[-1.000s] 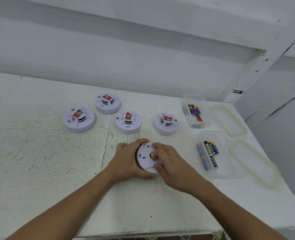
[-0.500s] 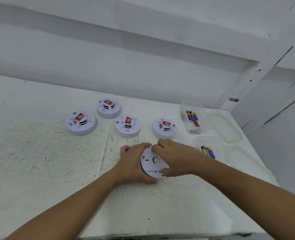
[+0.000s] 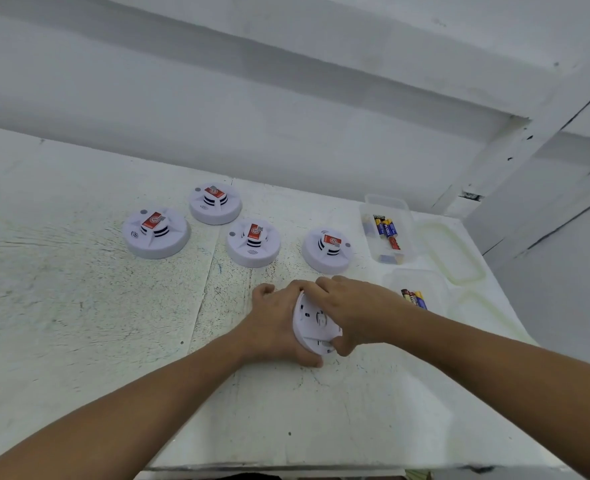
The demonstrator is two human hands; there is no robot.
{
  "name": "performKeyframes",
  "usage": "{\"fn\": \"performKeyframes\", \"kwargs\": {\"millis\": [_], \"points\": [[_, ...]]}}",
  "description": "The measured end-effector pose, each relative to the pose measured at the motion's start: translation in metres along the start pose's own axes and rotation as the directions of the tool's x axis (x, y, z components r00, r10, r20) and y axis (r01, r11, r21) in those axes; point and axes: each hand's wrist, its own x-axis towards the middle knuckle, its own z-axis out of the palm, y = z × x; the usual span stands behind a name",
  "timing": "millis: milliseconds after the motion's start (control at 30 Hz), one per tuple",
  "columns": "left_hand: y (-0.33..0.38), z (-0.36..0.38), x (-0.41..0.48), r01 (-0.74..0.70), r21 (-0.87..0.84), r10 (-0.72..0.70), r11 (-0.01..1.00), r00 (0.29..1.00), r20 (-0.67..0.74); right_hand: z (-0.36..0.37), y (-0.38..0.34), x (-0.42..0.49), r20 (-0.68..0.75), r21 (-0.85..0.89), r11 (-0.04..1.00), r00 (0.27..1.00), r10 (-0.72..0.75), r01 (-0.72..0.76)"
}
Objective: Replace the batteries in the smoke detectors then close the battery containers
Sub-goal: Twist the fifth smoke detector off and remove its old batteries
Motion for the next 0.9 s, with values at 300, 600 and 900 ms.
{"fn": "performKeyframes", "kwargs": {"millis": [300, 600, 900], "points": [[-0.0004, -0.0007, 0.0022, 0.002, -0.016, -0.002, 1.0, 1.0, 0.006, 0.0067, 0.0036, 0.0065, 0.011, 0.047, 0.999, 1.0, -0.024, 0.024], [0.0028, -0.0043, 0.0038, 0.009, 0.011, -0.009, 1.0, 0.999, 0.034, 0.0101, 0.0045, 0.007, -0.006, 0.083, 0.996, 0.999, -0.036, 0.037], [0.0041, -0.0059, 0.0055, 0.023, 0.028, -0.024, 0.999, 0.998, 0.055, 0.0094, 0.0033, 0.006, -0.016, 0.026, 0.998, 0.998, -0.064, 0.065]]}}
